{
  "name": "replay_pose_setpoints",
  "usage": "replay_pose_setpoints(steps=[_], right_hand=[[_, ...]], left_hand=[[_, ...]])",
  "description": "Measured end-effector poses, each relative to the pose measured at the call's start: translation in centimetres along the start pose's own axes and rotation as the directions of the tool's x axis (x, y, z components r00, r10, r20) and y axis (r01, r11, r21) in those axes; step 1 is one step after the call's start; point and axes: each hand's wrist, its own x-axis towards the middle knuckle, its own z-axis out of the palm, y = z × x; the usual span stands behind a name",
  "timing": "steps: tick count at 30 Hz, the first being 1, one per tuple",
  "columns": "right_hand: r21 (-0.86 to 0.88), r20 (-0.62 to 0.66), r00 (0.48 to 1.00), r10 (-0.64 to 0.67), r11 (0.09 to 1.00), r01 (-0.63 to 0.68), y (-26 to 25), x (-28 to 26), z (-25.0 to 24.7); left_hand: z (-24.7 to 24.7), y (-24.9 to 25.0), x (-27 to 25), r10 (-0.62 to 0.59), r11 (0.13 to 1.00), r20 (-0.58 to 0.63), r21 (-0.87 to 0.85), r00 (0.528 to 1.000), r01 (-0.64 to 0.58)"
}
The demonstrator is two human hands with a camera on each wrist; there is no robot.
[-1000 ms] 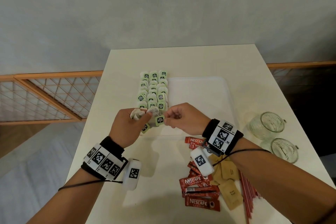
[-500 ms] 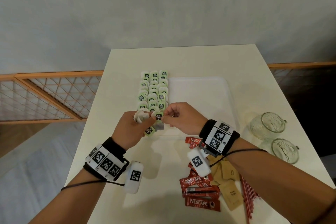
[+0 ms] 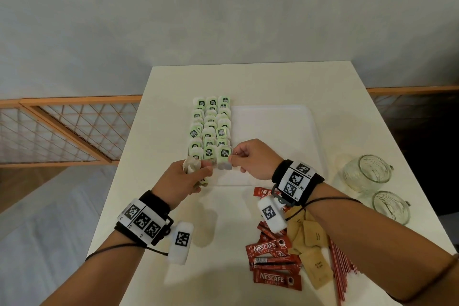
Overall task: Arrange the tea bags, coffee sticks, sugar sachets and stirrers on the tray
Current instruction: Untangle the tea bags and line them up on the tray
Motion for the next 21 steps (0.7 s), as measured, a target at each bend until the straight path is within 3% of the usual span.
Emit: replay_pose_setpoints(steps=[4,12,18,21], right_hand=[[-0.081,0.020,0.995,0.098,0.992,-0.096,0.7,1.6,0.3],[-0.167,-0.023,0.973,0.230,0.959,-0.230,0.3,3.2,1.6],[-0.191,-0.039,0.966,0.254,0.947,-0.257,0.0,3.4,1.7],[-0.219,-0.065,0.981,0.182,0.956,-0.192,-0.2,3.0,1.5]], left_hand=[[-0.3,-0.6,0.5,-0.097,0.991,0.022,-0.096,0.995,0.098],[-0.5,-0.6,0.8,-0.147,0.951,0.117,-0.255,0.982,0.173],[-0.7,-1.0,0.7,-0.144,0.935,0.162,-0.302,0.976,0.188],[-0.8,-1.0,0.7,-0.131,0.939,0.189,-0.291,0.973,0.183]])
